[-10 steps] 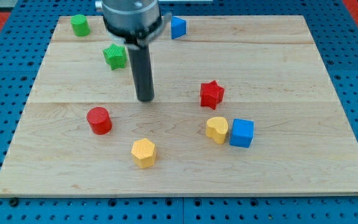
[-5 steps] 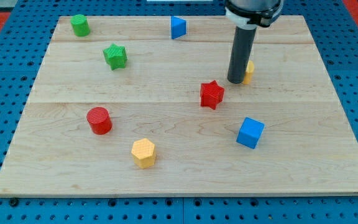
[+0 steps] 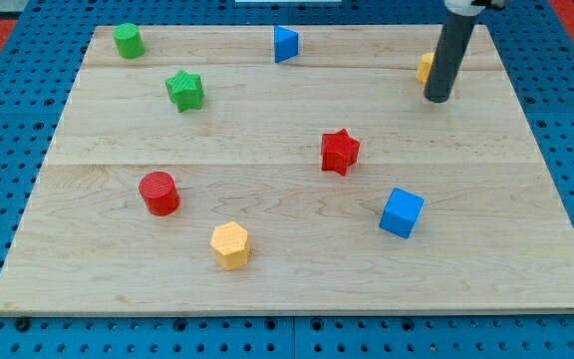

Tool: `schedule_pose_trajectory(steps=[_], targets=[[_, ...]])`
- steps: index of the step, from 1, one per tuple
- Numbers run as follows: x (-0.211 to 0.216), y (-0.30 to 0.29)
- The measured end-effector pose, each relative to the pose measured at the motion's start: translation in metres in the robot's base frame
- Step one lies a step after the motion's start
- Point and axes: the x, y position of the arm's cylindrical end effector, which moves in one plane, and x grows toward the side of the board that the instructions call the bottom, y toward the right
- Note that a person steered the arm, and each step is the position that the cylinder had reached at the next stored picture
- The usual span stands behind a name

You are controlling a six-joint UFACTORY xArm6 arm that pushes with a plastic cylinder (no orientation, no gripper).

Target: Place the heart to the top right

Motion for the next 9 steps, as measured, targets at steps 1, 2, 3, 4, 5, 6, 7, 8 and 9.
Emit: schedule_pose_trajectory(steps=[1, 2, 3, 4, 5, 6, 7, 8, 9], targets=[[-0.044, 0.001], [-0.062, 0.001], [-0.066, -0.001], [-0.08, -0.002], [-0.088, -0.004], [-0.072, -0.048], [-0.032, -0.094], [0.007, -0.136], [0.009, -0.168]])
